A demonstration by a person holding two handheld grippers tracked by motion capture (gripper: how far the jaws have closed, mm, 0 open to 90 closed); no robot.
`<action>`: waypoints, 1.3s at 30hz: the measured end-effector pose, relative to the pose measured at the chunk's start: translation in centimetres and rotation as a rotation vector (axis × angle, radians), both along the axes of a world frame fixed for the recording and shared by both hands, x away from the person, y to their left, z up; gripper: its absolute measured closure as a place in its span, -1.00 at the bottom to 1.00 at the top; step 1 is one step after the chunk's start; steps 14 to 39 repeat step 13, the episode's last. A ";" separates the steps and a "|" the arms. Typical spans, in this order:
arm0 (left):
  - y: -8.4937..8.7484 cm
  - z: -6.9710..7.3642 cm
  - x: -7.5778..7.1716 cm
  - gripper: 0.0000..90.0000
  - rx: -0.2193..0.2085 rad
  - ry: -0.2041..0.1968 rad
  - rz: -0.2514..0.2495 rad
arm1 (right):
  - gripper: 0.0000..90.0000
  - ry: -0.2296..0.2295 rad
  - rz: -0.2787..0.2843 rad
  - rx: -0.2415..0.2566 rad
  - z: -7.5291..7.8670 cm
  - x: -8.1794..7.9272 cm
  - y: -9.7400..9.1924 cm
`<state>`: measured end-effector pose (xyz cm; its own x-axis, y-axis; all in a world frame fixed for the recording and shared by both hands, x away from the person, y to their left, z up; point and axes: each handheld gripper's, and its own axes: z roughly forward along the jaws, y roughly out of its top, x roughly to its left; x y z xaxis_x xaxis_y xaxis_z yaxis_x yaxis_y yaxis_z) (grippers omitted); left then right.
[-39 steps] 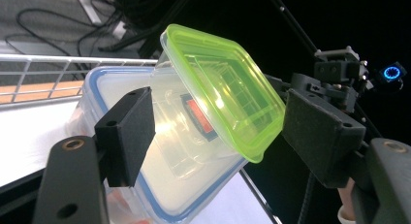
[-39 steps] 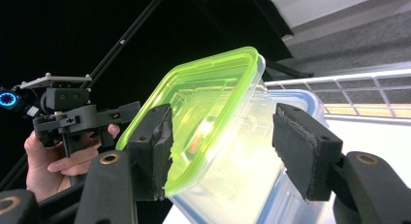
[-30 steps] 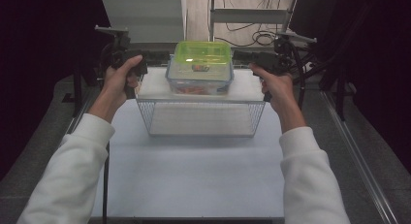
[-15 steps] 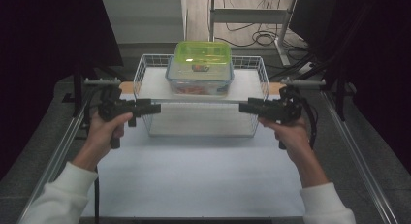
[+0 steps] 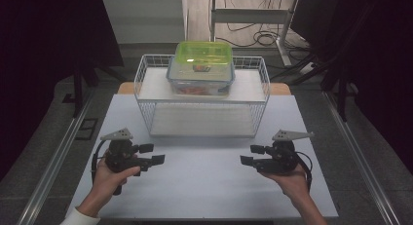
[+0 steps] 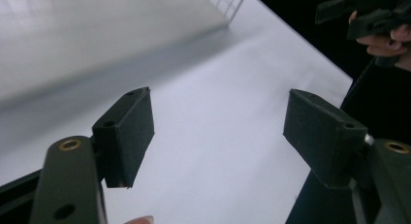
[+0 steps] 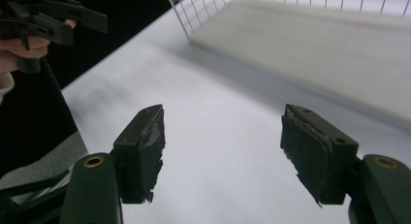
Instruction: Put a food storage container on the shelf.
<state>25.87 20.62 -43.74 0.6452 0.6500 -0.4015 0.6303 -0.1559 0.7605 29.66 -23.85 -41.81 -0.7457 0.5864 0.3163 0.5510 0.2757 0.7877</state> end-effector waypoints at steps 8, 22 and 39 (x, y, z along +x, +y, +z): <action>0.2 -0.2 -0.4 -0.43 0.008 -0.009 0.021 | -0.34 -0.005 0.019 -0.046 -0.8 -0.2 0.6; 0.4 -0.7 -0.5 -0.44 0.011 0.001 0.027 | -0.40 -0.014 0.004 -0.066 -1.2 -0.3 0.8; 0.4 -0.7 -0.5 -0.44 0.011 0.001 0.027 | -0.40 -0.014 0.004 -0.066 -1.2 -0.3 0.8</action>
